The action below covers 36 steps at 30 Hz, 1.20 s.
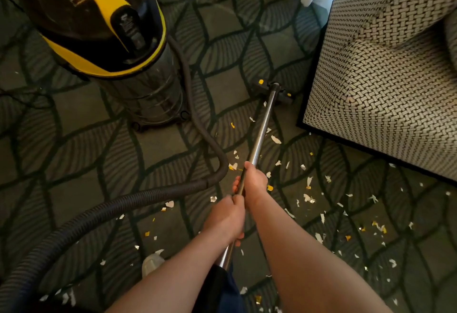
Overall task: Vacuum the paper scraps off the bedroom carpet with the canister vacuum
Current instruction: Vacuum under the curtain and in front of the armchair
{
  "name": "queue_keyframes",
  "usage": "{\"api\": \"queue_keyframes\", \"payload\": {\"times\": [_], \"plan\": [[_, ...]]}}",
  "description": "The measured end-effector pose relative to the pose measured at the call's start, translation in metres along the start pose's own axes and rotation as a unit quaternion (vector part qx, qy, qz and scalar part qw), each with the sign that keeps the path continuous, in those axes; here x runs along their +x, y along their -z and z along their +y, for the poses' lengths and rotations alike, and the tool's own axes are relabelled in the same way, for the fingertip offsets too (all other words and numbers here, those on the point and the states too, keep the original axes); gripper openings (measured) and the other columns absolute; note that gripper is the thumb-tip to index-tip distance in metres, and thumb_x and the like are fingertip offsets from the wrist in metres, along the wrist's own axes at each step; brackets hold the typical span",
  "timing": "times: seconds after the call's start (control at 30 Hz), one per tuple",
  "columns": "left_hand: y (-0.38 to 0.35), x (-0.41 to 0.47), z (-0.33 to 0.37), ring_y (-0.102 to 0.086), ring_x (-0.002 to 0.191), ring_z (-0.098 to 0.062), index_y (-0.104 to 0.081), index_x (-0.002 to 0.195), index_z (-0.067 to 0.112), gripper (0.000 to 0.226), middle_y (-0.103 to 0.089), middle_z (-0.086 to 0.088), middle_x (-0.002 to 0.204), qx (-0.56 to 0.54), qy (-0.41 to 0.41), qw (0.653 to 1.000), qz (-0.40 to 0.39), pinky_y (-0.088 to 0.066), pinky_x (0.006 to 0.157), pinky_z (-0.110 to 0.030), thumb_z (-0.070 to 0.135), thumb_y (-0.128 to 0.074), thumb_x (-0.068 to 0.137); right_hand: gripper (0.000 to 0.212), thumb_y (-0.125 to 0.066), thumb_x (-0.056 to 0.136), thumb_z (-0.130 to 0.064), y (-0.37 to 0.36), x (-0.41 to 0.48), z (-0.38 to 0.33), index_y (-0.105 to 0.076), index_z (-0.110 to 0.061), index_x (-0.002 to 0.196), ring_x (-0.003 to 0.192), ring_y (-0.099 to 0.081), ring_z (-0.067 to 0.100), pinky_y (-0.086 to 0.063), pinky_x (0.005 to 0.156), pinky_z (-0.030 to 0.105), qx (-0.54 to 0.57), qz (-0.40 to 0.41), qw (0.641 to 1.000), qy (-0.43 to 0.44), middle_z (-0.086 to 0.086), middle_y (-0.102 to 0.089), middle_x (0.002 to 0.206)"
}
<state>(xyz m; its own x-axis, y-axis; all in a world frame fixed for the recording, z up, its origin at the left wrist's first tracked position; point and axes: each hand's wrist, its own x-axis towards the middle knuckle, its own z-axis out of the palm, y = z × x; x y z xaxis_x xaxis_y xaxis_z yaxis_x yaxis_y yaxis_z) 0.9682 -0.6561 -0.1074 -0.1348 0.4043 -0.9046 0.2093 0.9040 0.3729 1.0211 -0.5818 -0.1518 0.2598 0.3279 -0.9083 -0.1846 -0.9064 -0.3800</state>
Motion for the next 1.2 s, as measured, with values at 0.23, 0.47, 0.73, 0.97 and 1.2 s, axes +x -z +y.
{"api": "queue_keyframes", "payload": {"times": [0.23,0.47,0.73,0.97,1.2], "plan": [[-0.012,0.035,0.03,-0.054,0.048,-0.016,-0.056,0.095,0.018,0.035,-0.054,-0.002,0.063,-0.03,-0.014,0.999,-0.024,-0.044,0.044,-0.023,0.038,-0.028,0.098,0.017,-0.052,0.098,-0.025,0.003,0.042,-0.032,-0.051,-0.007,0.1,0.041,-0.041,0.017,-0.038,0.039,0.022,0.001,-0.002,1.0,-0.005,0.008,-0.044,0.057],[-0.001,0.034,0.001,-0.054,0.049,-0.017,-0.061,0.085,0.009,0.051,-0.056,-0.006,0.062,-0.248,0.123,0.936,-0.218,-0.047,0.049,-0.026,0.056,-0.044,0.093,0.035,-0.051,0.1,-0.034,0.017,0.058,-0.012,-0.051,-0.005,0.121,0.048,-0.05,0.018,-0.048,0.046,0.028,0.003,-0.062,0.996,-0.065,0.009,-0.052,0.063],[-0.019,0.029,0.001,-0.045,0.041,-0.014,-0.055,0.081,0.011,0.055,-0.049,-0.002,0.056,-0.254,0.149,0.934,-0.204,-0.038,0.04,-0.021,0.066,-0.048,0.086,0.041,-0.045,0.102,-0.026,0.025,0.057,-0.006,-0.038,-0.022,0.142,0.049,-0.05,0.017,-0.049,0.044,0.026,-0.031,-0.029,0.999,-0.011,0.008,-0.05,0.067],[-0.015,0.021,0.02,-0.042,0.039,-0.014,-0.052,0.067,0.013,0.055,-0.046,-0.001,0.051,-0.23,0.118,0.946,-0.194,-0.037,0.04,-0.019,0.061,-0.042,0.091,0.038,-0.041,0.104,-0.023,0.022,0.046,-0.025,-0.034,-0.015,0.14,0.048,-0.048,0.018,-0.046,0.043,0.027,-0.07,-0.035,0.997,0.006,0.01,-0.046,0.067],[0.002,0.026,0.019,-0.04,0.033,-0.016,-0.048,0.065,0.012,0.058,-0.043,-0.003,0.045,-0.192,0.108,0.956,-0.191,-0.034,0.037,-0.016,0.06,-0.034,0.095,0.031,-0.041,0.103,-0.022,0.006,0.037,-0.014,-0.038,-0.017,0.133,0.047,-0.047,0.018,-0.045,0.042,0.026,-0.072,-0.033,0.997,0.021,0.011,-0.049,0.075]]}}
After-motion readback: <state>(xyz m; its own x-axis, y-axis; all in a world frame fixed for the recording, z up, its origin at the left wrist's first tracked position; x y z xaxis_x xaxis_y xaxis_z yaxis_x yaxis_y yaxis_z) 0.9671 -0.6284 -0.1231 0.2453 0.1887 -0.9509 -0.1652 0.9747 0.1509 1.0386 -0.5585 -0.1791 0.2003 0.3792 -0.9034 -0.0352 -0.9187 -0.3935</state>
